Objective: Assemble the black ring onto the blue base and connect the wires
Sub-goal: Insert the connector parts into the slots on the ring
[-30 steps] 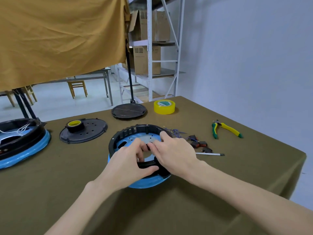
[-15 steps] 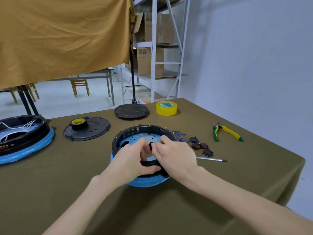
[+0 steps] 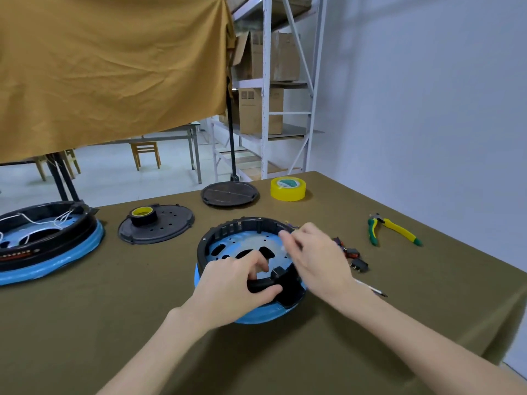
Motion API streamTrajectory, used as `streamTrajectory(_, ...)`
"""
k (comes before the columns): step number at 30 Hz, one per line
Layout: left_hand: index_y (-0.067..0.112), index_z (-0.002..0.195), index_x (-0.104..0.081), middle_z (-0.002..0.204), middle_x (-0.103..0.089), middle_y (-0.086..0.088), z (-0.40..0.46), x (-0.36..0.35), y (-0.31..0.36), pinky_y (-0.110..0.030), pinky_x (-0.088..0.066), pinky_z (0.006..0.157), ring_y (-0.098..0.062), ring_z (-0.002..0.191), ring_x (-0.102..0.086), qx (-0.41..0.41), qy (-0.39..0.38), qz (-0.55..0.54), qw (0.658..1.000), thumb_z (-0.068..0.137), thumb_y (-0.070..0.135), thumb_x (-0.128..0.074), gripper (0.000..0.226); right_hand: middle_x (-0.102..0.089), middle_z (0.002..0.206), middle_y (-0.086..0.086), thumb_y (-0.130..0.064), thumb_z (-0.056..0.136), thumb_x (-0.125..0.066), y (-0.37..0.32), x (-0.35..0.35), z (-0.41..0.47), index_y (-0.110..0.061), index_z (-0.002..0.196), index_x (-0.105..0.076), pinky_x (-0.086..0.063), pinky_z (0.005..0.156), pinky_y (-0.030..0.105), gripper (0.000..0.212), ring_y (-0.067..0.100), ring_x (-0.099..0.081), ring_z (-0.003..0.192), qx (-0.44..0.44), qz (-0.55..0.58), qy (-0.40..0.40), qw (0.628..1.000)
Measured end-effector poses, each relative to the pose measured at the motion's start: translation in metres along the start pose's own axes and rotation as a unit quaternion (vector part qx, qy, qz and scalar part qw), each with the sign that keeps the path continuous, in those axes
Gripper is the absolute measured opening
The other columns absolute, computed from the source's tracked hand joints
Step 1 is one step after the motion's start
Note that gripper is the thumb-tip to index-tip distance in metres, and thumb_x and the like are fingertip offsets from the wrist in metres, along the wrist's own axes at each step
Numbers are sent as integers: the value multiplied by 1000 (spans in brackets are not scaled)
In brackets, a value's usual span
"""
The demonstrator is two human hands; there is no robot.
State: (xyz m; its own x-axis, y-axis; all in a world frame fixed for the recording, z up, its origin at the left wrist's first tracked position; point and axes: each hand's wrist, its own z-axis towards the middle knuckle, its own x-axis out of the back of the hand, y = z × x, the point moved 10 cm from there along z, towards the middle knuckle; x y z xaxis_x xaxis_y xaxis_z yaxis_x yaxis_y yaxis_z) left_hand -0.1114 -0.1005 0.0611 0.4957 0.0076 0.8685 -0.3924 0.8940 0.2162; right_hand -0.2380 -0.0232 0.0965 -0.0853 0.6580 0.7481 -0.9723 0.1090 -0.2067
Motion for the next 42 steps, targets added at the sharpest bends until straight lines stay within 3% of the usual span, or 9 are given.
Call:
streamTrajectory(2, 50, 117, -52, 66, -56, 21, -1, 1, 1, -14, -30, 52, 6, 65, -55, -2, 5, 4, 1000, 82, 86, -41, 52, -51, 86, -6, -46, 105, -48, 40, 9, 1, -21, 91, -66, -51, 59, 40, 34, 23, -60, 70, -106, 11, 46, 993)
streamTrajectory(6, 50, 116, -60, 62, -50, 25, 1, 2, 2, -13, -25, 50, 10, 64, -55, 2, 11, 15, 1000, 82, 86, -37, 54, -66, 92, 3, -61, 102, -41, 123, -3, 5, -17, 91, -66, -50, 72, 42, 51, 31, -61, 84, -260, 26, -26, 965)
streamTrajectory(10, 50, 113, -65, 63, -48, 29, 4, -1, 1, -11, -26, 50, 10, 58, -52, 14, 1, 23, 1000, 79, 88, -33, 60, -61, 103, 16, -36, 108, -49, 179, -6, 10, -4, 105, -63, -45, 73, 40, 36, 37, -58, 90, -275, -23, -59, 959)
streamTrajectory(16, 50, 111, -62, 64, -56, 24, 6, -6, -3, -14, -29, 49, 16, 79, -56, 12, -16, 20, 1000, 78, 90, -32, 60, -55, 125, 19, -24, 106, -50, 209, -34, -2, -8, 130, -57, -48, 95, 45, 29, 39, -55, 114, -267, -129, -181, 938)
streamTrajectory(19, 51, 112, -62, 67, -58, 24, 7, -9, -4, -14, -31, 50, 6, 71, -59, 12, -29, 21, 999, 76, 92, -31, 62, -55, 127, 17, -22, 104, -50, 197, -24, -1, -11, 132, -55, -42, 98, 44, 30, 38, -52, 117, -245, -186, -126, 943)
streamTrajectory(23, 50, 111, -62, 67, -60, 22, 7, -9, -4, -13, -34, 51, 3, 65, -59, 11, -36, 22, 999, 76, 92, -30, 63, -58, 99, 11, -15, 98, -61, 155, -16, 1, -9, 104, -71, -44, 85, 43, 14, 33, -54, 94, -146, -105, -33, 983)
streamTrajectory(27, 49, 108, -62, 66, -62, 21, 6, -9, -2, -13, -35, 49, 1, 69, -61, 8, -34, 21, 999, 76, 91, -29, 62, -57, 97, 3, -20, 97, -65, 129, -40, -6, -16, 96, -77, -44, 82, 37, 13, 24, -54, 92, -73, -48, -109, 990)
streamTrajectory(35, 47, 107, -63, 68, -64, 19, 4, -9, -1, -15, -35, 46, 3, 77, -61, 3, -31, 18, 999, 78, 90, -29, 62, -61, 99, -3, -20, 99, -65, 138, -50, -10, -18, 93, -76, -45, 93, 37, 12, 19, -56, 100, -90, -16, -164, 982)
streamTrajectory(42, 48, 107, -62, 66, -62, 22, 5, -9, 0, -16, -32, 46, 6, 78, -60, 1, -31, 25, 999, 79, 90, -29, 60, -73, 73, -10, -15, 99, -67, 147, -32, -7, -16, 90, -78, -42, 61, 8, 15, -6, -58, 63, -213, 233, -47, 948)
